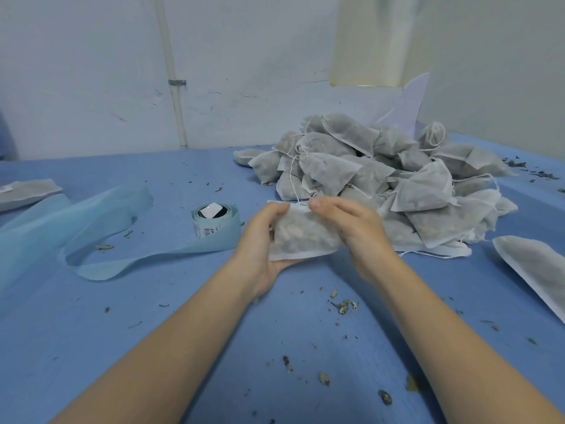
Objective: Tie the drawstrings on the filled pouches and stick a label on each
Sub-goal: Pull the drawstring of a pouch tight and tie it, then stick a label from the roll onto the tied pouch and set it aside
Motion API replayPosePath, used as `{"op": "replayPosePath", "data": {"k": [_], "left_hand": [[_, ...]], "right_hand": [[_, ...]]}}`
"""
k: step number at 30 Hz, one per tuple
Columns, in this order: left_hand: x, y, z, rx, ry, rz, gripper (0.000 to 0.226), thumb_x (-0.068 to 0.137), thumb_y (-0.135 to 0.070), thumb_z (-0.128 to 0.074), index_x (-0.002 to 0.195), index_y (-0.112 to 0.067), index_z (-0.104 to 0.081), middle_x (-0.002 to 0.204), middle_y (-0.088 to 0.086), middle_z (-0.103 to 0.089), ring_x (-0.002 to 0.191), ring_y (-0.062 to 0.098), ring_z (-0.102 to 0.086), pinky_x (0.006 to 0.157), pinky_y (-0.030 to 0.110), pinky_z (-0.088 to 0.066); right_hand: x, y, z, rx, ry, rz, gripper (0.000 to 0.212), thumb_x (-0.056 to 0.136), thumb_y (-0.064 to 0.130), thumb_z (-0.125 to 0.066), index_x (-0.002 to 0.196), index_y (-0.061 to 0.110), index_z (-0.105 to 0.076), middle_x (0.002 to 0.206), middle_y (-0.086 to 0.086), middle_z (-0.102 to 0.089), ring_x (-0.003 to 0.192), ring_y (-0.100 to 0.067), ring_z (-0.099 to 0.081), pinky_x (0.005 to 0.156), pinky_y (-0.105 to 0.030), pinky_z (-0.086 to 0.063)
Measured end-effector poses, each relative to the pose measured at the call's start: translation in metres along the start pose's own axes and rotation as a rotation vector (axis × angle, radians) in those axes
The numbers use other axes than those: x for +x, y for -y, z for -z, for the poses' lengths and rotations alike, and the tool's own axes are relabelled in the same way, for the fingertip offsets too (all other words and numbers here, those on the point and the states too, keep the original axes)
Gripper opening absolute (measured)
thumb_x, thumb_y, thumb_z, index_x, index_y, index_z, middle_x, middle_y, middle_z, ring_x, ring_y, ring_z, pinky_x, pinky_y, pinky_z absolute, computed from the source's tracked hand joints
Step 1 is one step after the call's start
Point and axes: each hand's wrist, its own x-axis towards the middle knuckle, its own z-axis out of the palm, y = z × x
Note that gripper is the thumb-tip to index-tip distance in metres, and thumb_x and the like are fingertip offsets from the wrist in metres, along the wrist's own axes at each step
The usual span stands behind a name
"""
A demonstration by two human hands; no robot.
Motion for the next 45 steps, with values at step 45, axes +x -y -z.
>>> {"op": "replayPosePath", "data": {"k": [45], "left_hand": [[0.027,-0.082,0.070,0.435,-0.732,-0.407,0.027,0.087,-0.018,-0.055,0.109,-0.002,-0.058,0.110,0.015,-0.063,0.102,0.032,-0.060,0.088,0.041,-0.050]], "right_hand": [[0.053,-0.050,-0.134,-0.830,0.131,0.053,0.061,0.064,0.048,-0.080,0.106,0.012,-0.054,0.109,-0.007,-0.054,0.092,-0.014,-0.042,0.074,-0.031,-0.042]]}}
